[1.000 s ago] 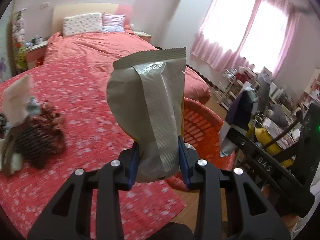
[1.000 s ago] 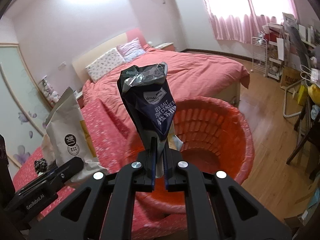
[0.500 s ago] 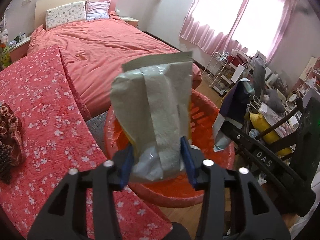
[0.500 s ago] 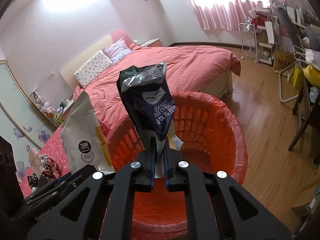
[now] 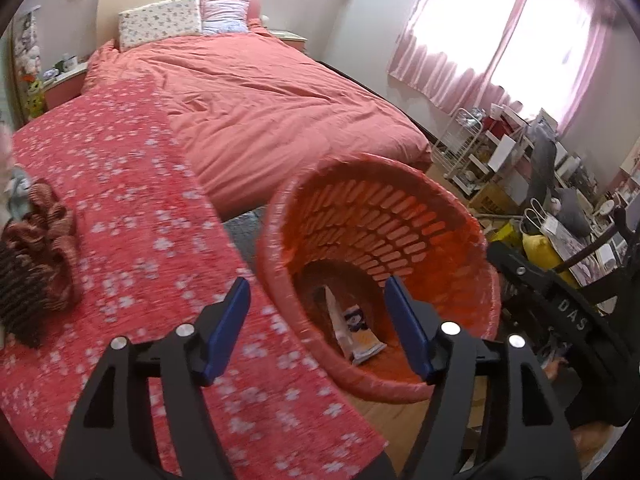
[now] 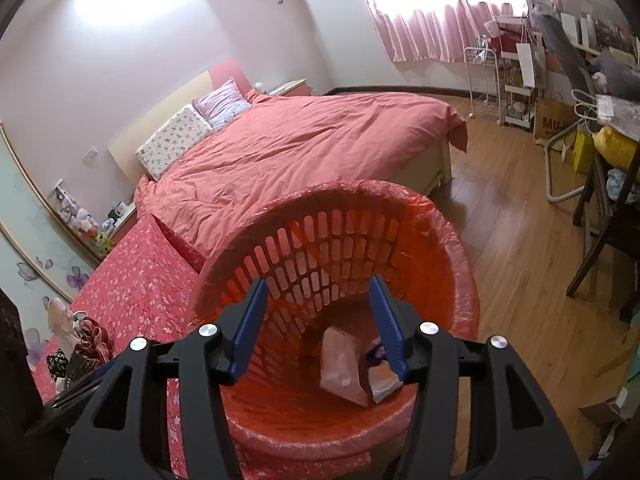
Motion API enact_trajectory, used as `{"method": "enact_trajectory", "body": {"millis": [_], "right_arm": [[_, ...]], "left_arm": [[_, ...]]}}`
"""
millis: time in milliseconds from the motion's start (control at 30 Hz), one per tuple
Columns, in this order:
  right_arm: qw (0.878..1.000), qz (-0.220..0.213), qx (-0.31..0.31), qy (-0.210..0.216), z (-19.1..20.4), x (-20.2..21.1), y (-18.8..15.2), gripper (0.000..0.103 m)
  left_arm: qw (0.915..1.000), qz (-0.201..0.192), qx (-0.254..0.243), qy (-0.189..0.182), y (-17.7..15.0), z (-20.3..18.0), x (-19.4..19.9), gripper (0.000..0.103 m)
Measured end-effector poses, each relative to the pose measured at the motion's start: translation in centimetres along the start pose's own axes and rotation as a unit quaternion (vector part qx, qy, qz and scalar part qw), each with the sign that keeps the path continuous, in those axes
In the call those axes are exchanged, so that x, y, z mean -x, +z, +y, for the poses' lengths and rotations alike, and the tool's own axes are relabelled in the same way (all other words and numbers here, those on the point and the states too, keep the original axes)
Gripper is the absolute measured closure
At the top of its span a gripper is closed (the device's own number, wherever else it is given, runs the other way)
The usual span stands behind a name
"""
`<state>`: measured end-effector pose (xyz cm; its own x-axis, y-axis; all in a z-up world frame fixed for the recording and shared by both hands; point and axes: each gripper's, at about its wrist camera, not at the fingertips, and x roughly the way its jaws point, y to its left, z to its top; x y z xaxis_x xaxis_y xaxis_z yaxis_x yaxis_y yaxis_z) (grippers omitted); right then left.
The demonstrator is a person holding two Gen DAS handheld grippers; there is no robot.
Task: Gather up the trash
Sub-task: 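Return to the bed and grasp the blue tissue pack with the left tool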
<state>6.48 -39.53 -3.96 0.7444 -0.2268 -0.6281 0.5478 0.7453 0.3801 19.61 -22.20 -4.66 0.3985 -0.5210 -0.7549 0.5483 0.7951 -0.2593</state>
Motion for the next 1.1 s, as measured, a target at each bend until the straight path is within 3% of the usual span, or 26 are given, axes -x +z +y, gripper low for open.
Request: {"method": "enact_trajectory", "body": {"millis": [300,500,700,967,1100], "right_arm": [[0.999,-0.011,0.03,0.002,2.2,1.8,-0.5,0.05],[0.998,-0.005,0.057,0.021,4.8,2.6,-1.8,0.05],[0.995,0.013,0.09,0.042,7.9,2.7,-3.7,0.05],[0.985,0.049,0.147,0.073,13.8,2.0,-7.3,0.05],[0.979,0.074,0.171,0.087,17.0,0.9,-9.2,0.05]], "left_arm": [[0.9961,-0.034,0.012,0.08,-2.7,4.2,5.8,0.022],[0.9895,-0.051,0.032,0.131,-4.8,8.9,10.1,0.022],[0.9755,-0.066,0.078,0.195,-7.1,15.6,14.4,0.021],[0.9451,-0.077,0.144,0.283,-9.8,25.7,19.2,0.021],[0.9422,-0.072,0.148,0.292,-10.4,28.7,19.8,0.021]]}}
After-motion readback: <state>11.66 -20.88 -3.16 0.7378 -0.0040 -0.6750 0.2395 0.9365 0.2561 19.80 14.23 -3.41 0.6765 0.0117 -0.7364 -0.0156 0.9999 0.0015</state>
